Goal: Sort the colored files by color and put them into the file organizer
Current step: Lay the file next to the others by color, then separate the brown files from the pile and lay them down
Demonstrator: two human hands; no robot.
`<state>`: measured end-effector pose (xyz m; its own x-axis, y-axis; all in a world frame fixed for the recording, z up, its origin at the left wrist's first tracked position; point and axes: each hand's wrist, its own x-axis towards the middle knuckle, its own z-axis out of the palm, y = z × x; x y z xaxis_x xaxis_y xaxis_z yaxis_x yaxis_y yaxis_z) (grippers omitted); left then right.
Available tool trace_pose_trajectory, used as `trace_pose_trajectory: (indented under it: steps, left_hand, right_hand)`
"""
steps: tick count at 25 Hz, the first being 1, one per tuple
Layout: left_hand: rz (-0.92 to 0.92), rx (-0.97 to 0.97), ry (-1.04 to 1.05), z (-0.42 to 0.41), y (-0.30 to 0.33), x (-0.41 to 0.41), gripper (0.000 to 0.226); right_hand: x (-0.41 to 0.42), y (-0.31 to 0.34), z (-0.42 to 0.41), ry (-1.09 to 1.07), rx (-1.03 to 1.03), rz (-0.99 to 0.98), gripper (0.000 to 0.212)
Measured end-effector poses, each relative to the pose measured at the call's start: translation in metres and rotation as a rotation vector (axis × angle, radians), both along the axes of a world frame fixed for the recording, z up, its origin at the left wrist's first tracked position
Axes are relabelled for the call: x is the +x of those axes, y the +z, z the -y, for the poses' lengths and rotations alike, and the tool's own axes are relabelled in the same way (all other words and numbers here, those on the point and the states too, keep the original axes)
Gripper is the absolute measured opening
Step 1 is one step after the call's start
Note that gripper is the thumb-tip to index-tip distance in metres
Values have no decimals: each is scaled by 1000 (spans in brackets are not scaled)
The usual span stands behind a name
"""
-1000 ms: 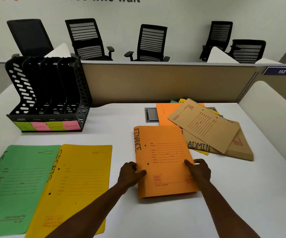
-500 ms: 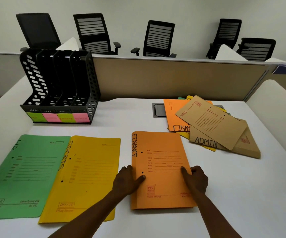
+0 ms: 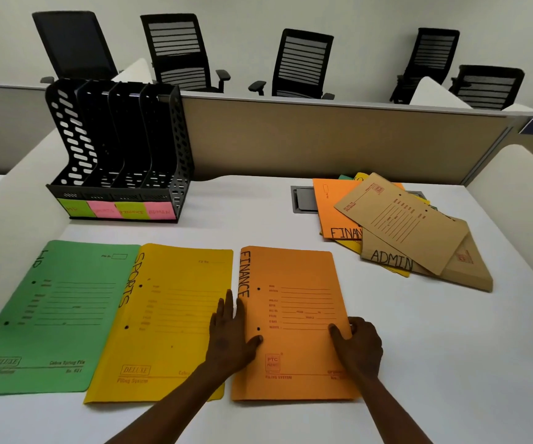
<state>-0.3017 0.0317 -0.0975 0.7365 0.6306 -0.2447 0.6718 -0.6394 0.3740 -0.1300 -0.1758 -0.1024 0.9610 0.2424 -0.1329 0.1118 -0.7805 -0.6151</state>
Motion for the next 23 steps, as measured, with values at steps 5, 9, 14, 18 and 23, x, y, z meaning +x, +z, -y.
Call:
trace_pose_trajectory:
  steps: [5,9,14,18,23]
  left_hand:
    - [3,-57,-47,0,-2,-6,88]
    - [41,-62,-30,0,-7,-4,84]
    - [97,-70,-7,0,-11,-3,84]
    - [151,-60,-23,2,-10,2,84]
    - [245,-3,-22,11,-1,28,87]
  right_hand:
    - [-10,-5,-7,32,-78,38,57]
    - [-14,-9,-14,151,-140,107,71]
    - [-11,-16,-20,359,-219,152,69]
    - [-1,-17,-18,365,-168,129,66]
    - [38,-1,-4,195,-37,99,69]
